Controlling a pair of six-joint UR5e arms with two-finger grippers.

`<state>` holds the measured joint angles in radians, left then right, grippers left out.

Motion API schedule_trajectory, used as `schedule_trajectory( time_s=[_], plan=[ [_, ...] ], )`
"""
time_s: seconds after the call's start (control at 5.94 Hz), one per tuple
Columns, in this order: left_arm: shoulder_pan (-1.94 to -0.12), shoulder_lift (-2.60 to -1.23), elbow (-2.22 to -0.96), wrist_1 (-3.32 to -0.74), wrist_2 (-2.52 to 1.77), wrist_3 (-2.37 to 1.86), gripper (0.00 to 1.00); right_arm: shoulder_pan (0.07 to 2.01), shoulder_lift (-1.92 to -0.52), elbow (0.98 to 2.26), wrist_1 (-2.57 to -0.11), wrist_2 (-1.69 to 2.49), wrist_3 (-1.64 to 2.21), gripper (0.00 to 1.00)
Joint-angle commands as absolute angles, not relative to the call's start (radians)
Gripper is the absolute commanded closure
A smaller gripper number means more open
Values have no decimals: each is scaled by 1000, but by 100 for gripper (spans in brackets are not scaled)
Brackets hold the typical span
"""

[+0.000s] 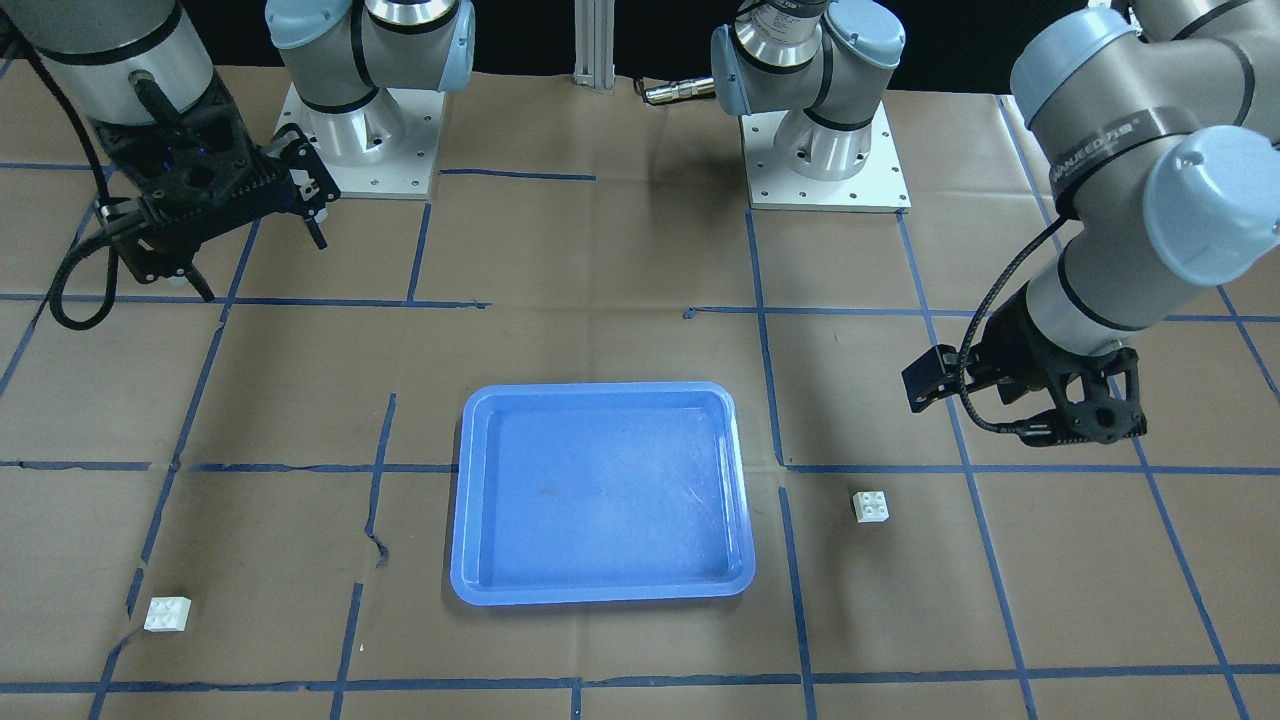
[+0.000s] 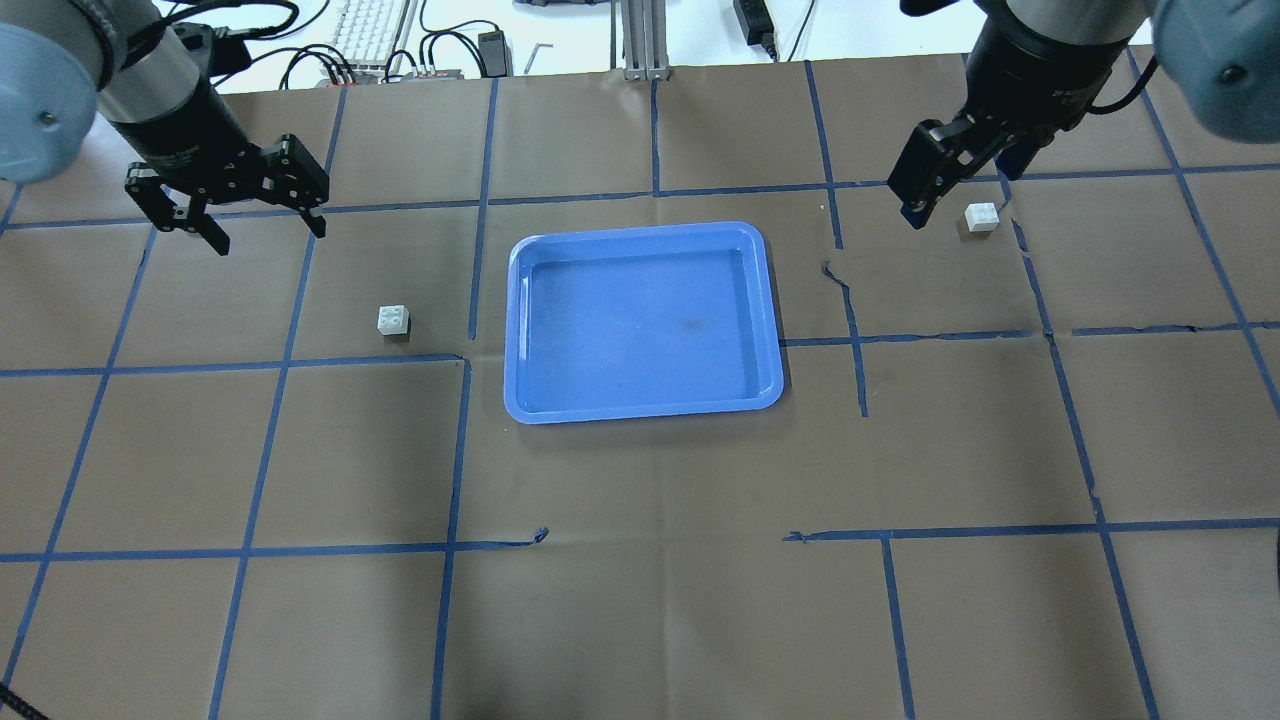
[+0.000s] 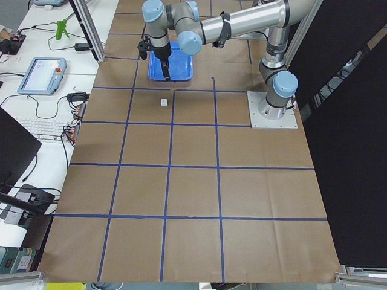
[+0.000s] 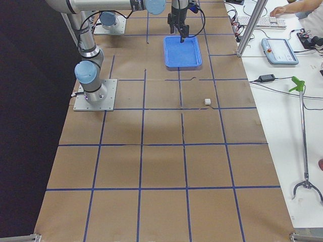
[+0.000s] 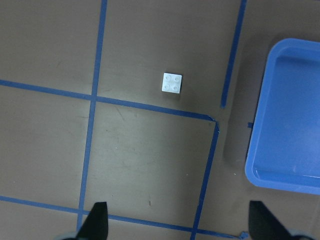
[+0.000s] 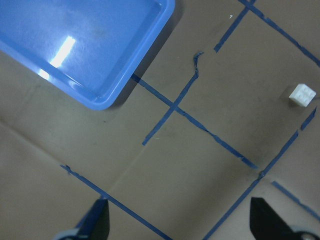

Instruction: Assemble white blocks and place on blue tray

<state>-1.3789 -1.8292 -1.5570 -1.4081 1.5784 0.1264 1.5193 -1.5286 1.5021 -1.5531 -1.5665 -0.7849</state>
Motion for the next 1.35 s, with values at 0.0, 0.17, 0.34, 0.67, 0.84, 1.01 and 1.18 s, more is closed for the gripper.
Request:
schedule_trajectory(
  time_s=[0.0,0.17,0.34,0.67,0.84,1.01,1.18],
  plan=[
    [-1385,-1925,-1648,-1157,1578,242,1,1409,-1487,1490,-1554,-1559,-1373,0],
    [-1385,-1989,-1685,-1044,1578,256,1,1355,-1441,1450,-1563,-1555,-1627,0],
    [-1402,-2055,-1718,-961,1578,261,1,1323,-1349,1365,-1563,-1554,-1825,0],
    [-1410,-2086,-1736,-920,1582,258,1,1299,-1153,1144,-1562,-1551,-2027,1],
    [-1410,-2086,-1743,-928,1582,255,5,1287,-1105,1097,-1562,-1549,-2046,1],
    [-1410,-2085,-1752,-931,1580,255,13,1248,-1080,1100,-1563,-1493,-2052,1],
    [-1410,-2085,-1758,-933,1580,250,35,1200,-1031,1101,-1563,-1411,-2077,0]
  ],
)
